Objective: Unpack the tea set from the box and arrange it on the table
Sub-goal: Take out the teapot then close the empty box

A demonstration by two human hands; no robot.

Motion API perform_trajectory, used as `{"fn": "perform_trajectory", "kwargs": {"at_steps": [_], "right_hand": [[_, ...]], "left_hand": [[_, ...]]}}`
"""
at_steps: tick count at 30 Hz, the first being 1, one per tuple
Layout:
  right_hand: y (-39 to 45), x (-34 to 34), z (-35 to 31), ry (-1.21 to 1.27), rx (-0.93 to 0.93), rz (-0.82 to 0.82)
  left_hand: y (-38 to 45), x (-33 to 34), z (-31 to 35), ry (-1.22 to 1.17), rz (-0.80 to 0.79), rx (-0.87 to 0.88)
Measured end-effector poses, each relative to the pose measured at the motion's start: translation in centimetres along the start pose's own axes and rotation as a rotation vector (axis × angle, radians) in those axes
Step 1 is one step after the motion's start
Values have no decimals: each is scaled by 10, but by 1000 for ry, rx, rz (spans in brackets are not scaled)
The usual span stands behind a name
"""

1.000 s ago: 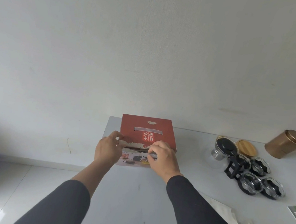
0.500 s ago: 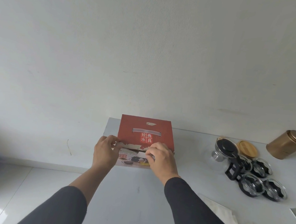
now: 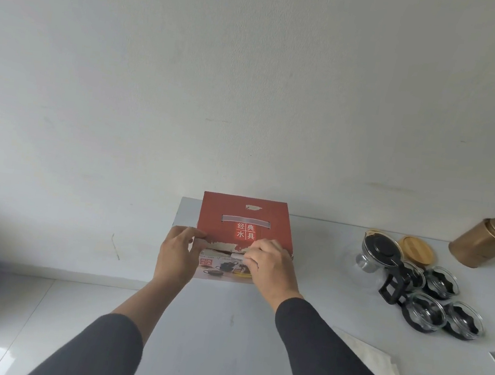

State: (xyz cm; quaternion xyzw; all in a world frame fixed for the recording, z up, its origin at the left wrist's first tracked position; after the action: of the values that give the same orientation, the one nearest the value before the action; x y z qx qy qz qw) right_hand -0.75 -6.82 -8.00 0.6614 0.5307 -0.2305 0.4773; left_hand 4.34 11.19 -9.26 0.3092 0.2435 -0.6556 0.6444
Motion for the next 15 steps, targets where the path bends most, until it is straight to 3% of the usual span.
{"fn": "perform_trajectory", "kwargs": {"at_steps": [4, 6, 8, 10, 12, 15], "right_hand": [[9, -1, -3, 5, 139, -26], [13, -3, -2, -39, 180, -59], [11, -2, 5, -138, 253, -88], [4, 1, 18, -190, 392, -216], [-2, 7, 29, -206, 436, -315], [6, 11, 34, -207, 393, -332]], "left_hand": [[1, -1, 3, 102, 10, 48], [1, -2, 11, 273, -17, 150], [-1, 5, 18, 467, -131, 292], [-4, 17, 22, 607, -279, 359], [-6, 29, 23, 699, -364, 342], [4, 39, 25, 742, -362, 286]]}}
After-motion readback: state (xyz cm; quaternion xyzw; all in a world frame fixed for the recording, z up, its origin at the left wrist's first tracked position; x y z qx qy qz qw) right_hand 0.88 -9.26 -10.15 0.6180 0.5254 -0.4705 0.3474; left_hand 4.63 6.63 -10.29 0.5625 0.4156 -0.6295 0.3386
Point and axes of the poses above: each hand's wrist, its own y-axis towards the middle knuckle, its own x-axis out of the palm, z = x × y, the point moved 4 cm from there along y, towards the middle knuckle, and after that the axes turned 8 degrees about y, right-handed, at the moved point
